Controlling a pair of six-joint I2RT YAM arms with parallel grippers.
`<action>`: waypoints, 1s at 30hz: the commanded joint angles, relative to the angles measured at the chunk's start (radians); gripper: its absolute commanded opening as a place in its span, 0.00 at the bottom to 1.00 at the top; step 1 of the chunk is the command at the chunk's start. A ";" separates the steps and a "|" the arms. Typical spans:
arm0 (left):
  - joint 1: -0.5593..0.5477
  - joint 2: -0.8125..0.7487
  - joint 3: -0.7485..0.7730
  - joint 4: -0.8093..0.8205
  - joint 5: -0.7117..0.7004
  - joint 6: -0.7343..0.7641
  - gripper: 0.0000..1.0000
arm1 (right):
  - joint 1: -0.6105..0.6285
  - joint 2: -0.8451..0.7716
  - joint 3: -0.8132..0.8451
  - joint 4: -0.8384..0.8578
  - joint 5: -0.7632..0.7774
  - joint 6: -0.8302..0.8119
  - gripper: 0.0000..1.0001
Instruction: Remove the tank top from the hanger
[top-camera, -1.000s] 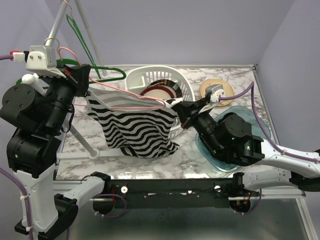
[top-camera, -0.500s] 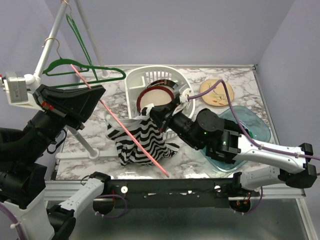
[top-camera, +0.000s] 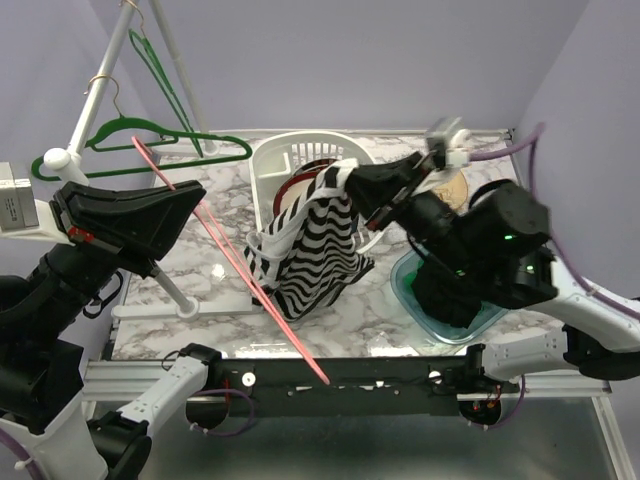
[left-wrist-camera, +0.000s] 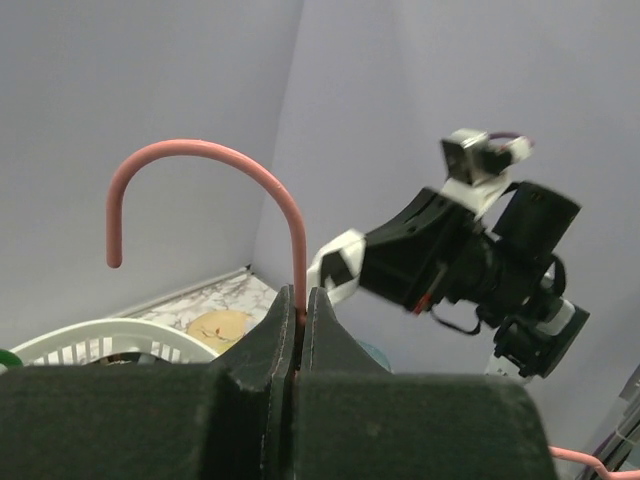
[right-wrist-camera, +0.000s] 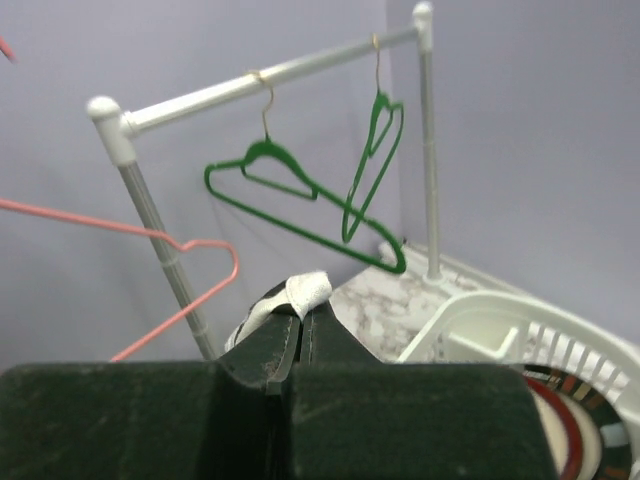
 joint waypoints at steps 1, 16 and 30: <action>-0.004 -0.032 -0.014 -0.041 -0.052 0.090 0.00 | -0.005 -0.085 0.155 -0.066 0.002 -0.230 0.01; -0.004 -0.031 -0.045 -0.110 -0.179 0.222 0.00 | -0.225 -0.049 0.374 0.157 0.247 -0.855 0.01; -0.004 -0.029 -0.048 -0.090 -0.217 0.246 0.00 | -0.404 -0.343 -0.185 0.293 0.351 -0.722 0.01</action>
